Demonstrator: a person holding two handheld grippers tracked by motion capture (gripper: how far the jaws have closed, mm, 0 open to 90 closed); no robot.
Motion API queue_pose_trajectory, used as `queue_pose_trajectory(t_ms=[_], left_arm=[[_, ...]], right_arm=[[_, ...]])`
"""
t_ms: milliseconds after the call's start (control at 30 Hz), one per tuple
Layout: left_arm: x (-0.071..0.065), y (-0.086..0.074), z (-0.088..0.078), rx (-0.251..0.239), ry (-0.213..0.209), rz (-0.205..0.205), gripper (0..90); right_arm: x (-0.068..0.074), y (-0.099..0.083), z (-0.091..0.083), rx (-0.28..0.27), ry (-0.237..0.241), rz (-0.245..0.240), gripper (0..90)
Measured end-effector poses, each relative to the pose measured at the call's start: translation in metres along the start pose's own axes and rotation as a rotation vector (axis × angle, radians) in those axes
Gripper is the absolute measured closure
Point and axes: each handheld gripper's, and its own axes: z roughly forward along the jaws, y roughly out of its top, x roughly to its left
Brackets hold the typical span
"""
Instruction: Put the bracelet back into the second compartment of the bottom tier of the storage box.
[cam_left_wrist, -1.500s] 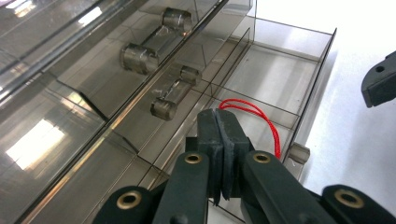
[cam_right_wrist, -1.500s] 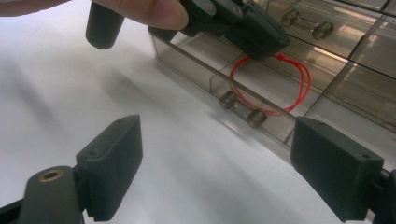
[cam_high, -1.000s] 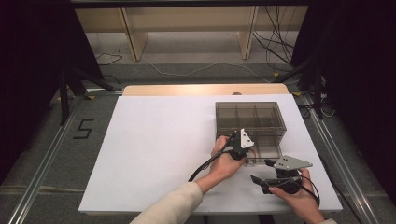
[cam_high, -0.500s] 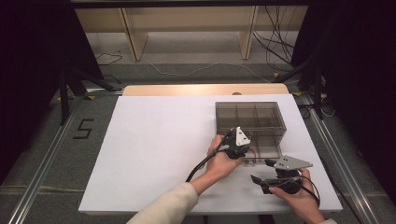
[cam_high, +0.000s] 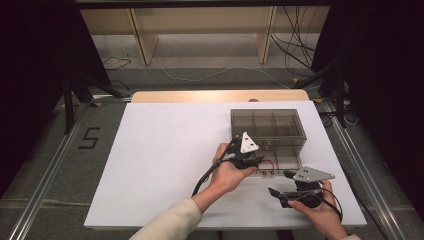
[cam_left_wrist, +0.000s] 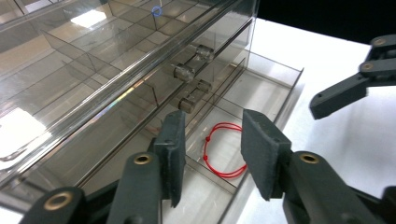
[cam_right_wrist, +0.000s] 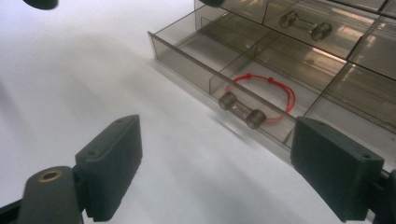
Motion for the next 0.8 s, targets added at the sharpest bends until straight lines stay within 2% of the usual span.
queue_pose_trajectory(t_ms=[200, 433, 800], left_arm=[[0.003, -0.001, -0.014, -0.018, -0.005, -0.019, 49.5], [0.011, -0.007, -0.035, -0.004, 0.009, -0.038, 35.3], [0.033, -0.036, -0.079, -0.007, 0.047, -0.05, 26.1]], right_arm=[[0.0, 0.0, 0.0, 0.0, 0.001, 0.004, 17.5], [0.001, 0.0, 0.0, -0.007, -0.003, 0.01, 17.4], [0.001, 0.0, 0.0, 0.003, -0.003, 0.002, 17.3]])
